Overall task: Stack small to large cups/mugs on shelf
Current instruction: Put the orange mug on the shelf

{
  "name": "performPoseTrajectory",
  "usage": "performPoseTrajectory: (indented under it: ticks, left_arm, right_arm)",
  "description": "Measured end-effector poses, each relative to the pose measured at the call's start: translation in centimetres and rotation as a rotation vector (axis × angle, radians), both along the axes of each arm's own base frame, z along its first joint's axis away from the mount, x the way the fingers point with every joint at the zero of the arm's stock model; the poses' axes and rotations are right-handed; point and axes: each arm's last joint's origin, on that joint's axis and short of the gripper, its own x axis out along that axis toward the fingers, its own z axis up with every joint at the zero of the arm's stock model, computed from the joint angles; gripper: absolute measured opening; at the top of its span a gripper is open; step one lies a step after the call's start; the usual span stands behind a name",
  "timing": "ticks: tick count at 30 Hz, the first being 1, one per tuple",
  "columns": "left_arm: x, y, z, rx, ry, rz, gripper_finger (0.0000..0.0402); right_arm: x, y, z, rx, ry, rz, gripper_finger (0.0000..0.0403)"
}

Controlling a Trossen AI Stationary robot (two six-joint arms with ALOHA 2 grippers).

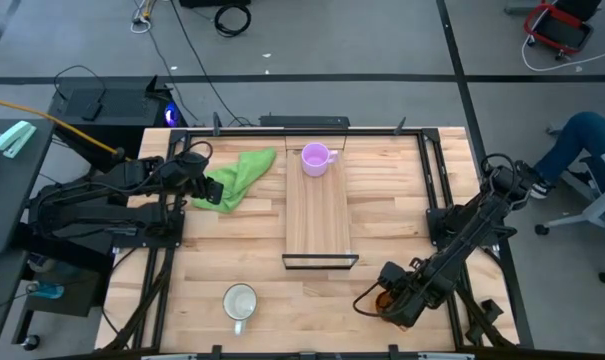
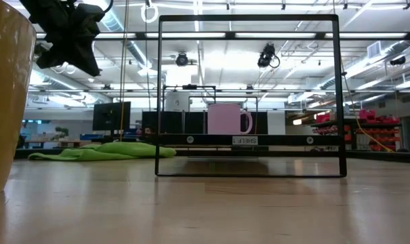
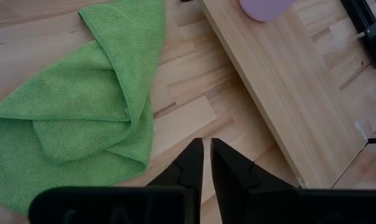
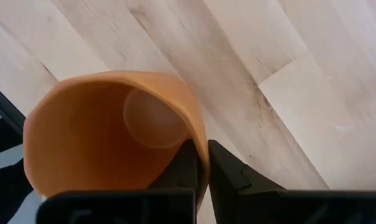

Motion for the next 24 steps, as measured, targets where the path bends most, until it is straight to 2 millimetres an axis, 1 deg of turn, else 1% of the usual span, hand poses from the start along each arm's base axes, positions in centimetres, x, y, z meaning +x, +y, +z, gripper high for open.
performPoseTrajectory:
  ticks: [9,13,17,24]
  left_arm:
    - [0.0,0.0,0.0,0.000,0.000,0.000,0.0028]
    - [0.0,0.0,0.0,0.002,0.000,0.002,0.0030]
    - [0.0,0.0,0.0,0.005,0.001,0.005,0.0034]
    - [0.0,0.0,0.0,0.020,0.009,-0.014,0.0032]
  right_arm:
    - [0.1,-0.1,0.1,-0.004,-0.007,0.042,0.0016]
    - [-0.1,-0.8,1.1,0.007,-0.014,0.038,0.0016]
    - [-0.7,-1.8,4.2,-0.012,0.004,0.064,0.0016]
    - [-1.5,-4.6,11.0,-0.022,0.001,0.097,0.0016]
